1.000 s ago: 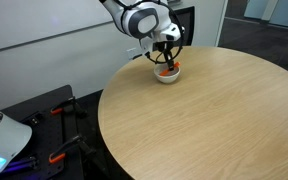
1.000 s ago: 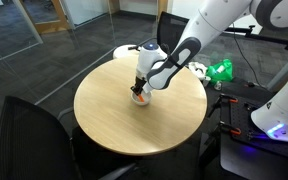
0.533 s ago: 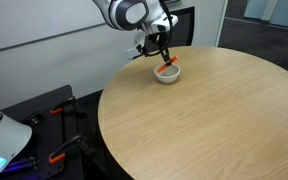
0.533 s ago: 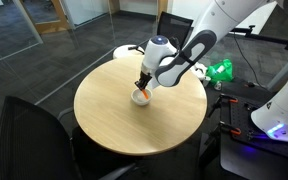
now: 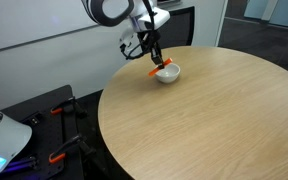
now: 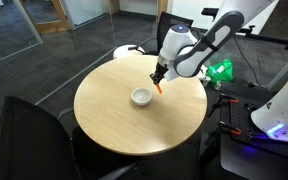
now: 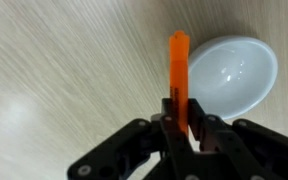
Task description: Take the marker out of the bowl and put it on the table
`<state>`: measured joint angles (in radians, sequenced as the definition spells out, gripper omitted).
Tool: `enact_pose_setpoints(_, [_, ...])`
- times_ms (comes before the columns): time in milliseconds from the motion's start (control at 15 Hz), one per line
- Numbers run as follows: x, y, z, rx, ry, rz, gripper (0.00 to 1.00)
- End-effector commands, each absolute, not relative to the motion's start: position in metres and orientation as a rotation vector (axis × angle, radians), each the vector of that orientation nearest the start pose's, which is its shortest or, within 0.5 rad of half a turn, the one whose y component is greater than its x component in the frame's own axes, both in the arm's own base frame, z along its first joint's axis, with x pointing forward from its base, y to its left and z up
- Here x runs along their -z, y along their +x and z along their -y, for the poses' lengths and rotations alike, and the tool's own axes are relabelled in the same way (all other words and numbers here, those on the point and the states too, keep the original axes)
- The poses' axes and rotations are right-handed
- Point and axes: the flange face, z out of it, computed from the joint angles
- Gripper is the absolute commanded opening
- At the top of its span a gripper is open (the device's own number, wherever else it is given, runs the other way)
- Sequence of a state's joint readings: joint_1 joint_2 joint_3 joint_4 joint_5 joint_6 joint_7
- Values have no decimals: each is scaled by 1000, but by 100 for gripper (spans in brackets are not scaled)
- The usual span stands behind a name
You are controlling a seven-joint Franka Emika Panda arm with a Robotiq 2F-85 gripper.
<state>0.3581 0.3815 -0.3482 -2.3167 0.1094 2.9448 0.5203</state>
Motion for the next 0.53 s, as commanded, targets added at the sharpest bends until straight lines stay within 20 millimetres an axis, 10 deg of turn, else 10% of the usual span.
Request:
enact_pose_setpoints(0, [-225,518,28,398,-2934,-977,5])
enact_pose_setpoints(467, [-204,515,77,270,-2808,-1129,5])
